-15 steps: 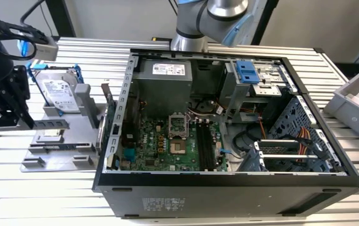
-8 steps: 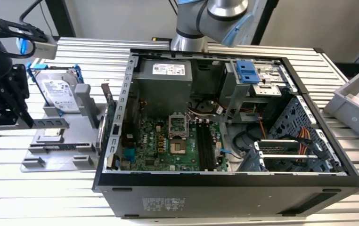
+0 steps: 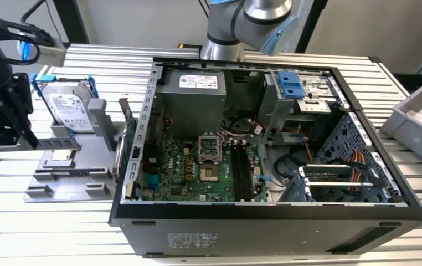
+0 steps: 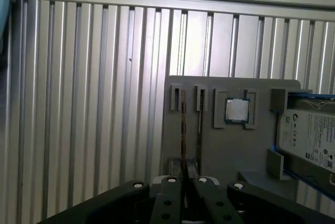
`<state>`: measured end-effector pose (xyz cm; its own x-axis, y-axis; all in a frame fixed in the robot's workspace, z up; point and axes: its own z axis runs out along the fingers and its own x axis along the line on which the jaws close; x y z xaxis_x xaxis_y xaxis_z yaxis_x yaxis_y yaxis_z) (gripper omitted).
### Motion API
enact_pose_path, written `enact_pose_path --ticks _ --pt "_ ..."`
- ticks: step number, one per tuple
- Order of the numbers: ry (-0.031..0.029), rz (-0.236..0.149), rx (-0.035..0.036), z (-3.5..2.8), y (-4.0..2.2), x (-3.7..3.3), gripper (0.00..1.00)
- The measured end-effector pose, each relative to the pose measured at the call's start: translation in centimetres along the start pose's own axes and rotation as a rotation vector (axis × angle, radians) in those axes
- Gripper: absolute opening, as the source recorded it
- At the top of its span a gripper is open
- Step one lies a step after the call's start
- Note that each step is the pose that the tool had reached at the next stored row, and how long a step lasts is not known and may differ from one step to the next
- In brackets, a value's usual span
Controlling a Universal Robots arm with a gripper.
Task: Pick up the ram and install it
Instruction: 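Pick up the ram and move it above insertion slot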
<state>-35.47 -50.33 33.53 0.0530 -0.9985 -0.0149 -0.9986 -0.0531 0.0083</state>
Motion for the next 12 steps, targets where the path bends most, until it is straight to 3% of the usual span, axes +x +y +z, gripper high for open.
enact_pose_path --ticks 12 --pt "0.0 0.0 -0.0001 -0.54 0.0 -0.01 0.0"
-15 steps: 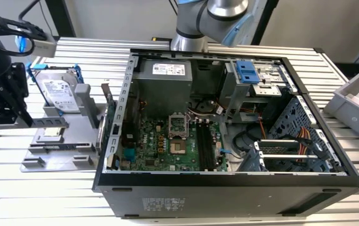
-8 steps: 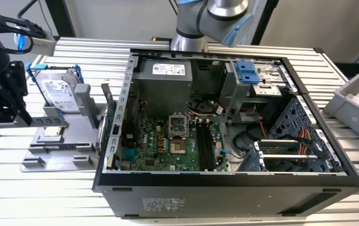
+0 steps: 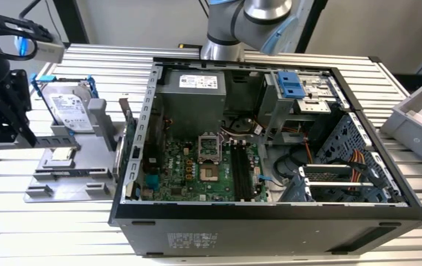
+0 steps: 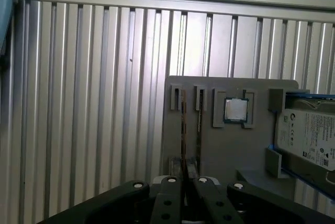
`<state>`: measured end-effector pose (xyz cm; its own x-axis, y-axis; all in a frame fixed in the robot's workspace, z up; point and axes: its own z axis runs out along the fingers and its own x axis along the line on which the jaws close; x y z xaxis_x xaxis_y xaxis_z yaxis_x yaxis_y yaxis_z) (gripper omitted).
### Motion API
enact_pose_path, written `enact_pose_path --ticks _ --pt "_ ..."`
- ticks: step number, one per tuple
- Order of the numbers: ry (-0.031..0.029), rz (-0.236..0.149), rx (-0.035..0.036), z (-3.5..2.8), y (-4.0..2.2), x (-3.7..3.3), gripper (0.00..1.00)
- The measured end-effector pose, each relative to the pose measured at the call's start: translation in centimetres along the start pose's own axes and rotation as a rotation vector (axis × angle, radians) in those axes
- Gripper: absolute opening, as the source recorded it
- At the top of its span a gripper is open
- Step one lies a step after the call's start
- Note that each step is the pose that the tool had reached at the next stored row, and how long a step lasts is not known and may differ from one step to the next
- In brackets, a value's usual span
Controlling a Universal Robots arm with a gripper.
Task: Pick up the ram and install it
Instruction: 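Pick up the ram and move it above insertion slot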
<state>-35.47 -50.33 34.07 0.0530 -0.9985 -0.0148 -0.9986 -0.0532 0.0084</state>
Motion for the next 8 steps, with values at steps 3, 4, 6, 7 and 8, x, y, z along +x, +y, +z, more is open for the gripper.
enact_pose_path --ticks 3,4,6,7,8 --pt "-0.0001 0.0 0.0001 -0.12 0.0 0.0 0.0" --pt "0.0 0.0 0.0001 -0.17 0.0 0.0 0.0" --pt "0.0 0.0 0.0 -0.27 0.0 0.0 0.0" --pt "0.0 0.0 0.0 -0.31 0.0 0.0 0.0" --pt "0.0 0.0 0.0 -0.35 0.0 0.0 0.0"
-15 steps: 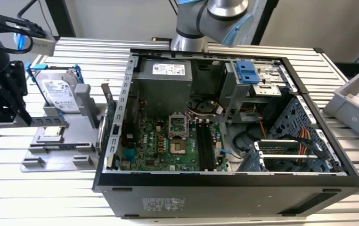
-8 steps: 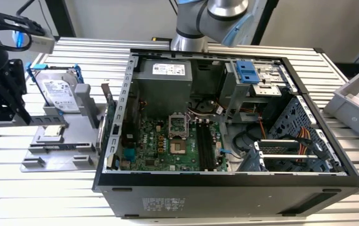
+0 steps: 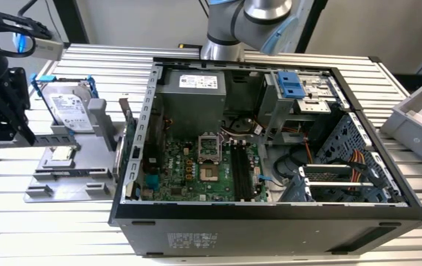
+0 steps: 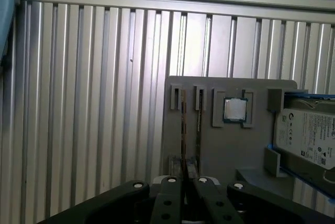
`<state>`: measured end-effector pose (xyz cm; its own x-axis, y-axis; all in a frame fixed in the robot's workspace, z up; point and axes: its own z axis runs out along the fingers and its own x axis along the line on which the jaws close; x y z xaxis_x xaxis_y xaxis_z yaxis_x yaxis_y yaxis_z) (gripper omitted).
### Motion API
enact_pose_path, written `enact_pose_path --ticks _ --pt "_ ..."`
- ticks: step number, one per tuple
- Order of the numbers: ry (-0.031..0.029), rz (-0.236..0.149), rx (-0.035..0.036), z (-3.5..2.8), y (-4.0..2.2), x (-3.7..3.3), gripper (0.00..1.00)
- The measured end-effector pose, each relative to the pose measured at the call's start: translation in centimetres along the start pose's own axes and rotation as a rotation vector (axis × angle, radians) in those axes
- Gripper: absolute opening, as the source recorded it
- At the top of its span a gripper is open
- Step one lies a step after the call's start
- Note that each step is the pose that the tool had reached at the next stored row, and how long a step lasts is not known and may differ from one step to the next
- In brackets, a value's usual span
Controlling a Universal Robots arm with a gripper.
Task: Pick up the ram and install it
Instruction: 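Pick up the ram and move it above insertion slot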
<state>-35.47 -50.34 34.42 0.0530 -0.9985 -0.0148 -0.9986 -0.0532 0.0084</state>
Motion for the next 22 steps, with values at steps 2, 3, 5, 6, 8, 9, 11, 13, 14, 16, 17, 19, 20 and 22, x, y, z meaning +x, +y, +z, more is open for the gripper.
enact_pose_path --ticks 2,3,5,6,8,9,11,13,14,16,17,19,20,22 --pt "-0.0001 0.0 0.0001 -0.08 0.0 0.0 0.0" --pt "-0.0001 0.0 0.0001 -0.13 0.0 0.0 0.0" --pt "0.0 0.0 0.0001 -0.21 0.0 0.0 0.0" --pt "-0.0001 0.0 0.0 -0.25 0.0 0.0 0.0" --pt "0.0 0.0 0.0 -0.34 0.0 0.0 0.0" --pt "0.0 0.0 0.0 -0.37 0.0 -0.01 0.0" --pt "-0.0001 0.0 0.0001 -0.45 0.0 -0.01 0.0" --pt "0.0 0.0 0.0 -0.53 0.0 -0.01 0.0" --pt "0.0 0.0 0.0 -0.58 0.01 -0.01 0.0" --pt "0.0 0.0 0.0 -0.68 0.0 -0.01 0.0" --pt "0.0 0.0 0.0 -0.73 0.01 -0.01 0.0" --pt "0.0 0.0 0.0001 -0.83 0.0 -0.01 0.0" --pt "0.0 0.0 0.0001 -0.88 0.01 -0.01 0.0" --pt "0.0 0.0 0.0 -0.96 0.01 -0.02 0.0"
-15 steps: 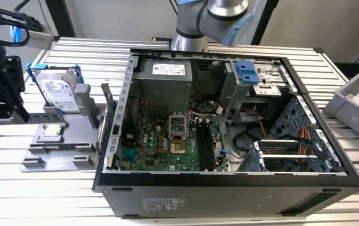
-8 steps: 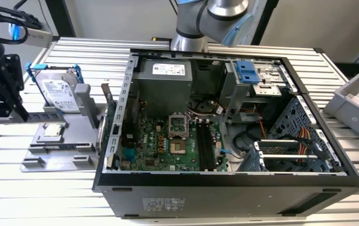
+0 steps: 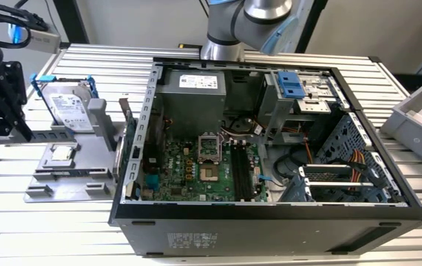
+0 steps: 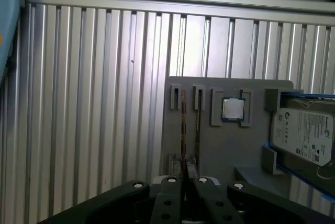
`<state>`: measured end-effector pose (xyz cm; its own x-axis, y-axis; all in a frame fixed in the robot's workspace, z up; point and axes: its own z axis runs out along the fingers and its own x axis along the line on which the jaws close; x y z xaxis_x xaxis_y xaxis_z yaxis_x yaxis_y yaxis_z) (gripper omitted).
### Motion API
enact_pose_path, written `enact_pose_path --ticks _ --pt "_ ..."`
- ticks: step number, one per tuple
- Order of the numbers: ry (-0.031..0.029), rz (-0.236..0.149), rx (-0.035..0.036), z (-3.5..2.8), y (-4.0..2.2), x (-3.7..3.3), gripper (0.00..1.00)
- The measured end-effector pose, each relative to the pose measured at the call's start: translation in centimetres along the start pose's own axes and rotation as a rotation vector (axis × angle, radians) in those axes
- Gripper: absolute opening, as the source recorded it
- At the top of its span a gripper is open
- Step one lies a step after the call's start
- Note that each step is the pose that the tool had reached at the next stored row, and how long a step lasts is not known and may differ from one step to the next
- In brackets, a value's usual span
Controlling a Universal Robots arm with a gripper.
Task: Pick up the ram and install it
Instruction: 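Pick up the ram and move it above insertion slot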
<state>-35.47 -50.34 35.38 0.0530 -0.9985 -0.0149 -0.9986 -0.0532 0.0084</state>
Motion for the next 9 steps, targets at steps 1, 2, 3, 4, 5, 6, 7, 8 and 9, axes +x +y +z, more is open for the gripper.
enact_pose_path --ticks 1,2,3,4,5,6,7,8,9 --pt "0.0 0.0 0.0 -0.04 0.0 0.0 0.0" --pt "0.0 0.0 0.0 -0.08 0.0 0.0 0.0" --pt "0.0 0.0 0.0 -0.12 0.0 0.0 0.0" --pt "0.0 0.0 0.0 -0.16 0.0 0.0 0.0" --pt "-0.0001 0.0 0.0001 -0.19 0.0 0.0 0.0" --pt "0.0 0.0 0.0 -0.23 0.0 0.0 0.0" --pt "0.0 0.0 0.0 -0.27 0.0 -0.01 0.0" --pt "0.0 0.0 -0.0001 -0.31 0.0 -0.01 0.0" --pt "0.0 0.0 0.0 -0.35 0.0 -0.01 0.0"
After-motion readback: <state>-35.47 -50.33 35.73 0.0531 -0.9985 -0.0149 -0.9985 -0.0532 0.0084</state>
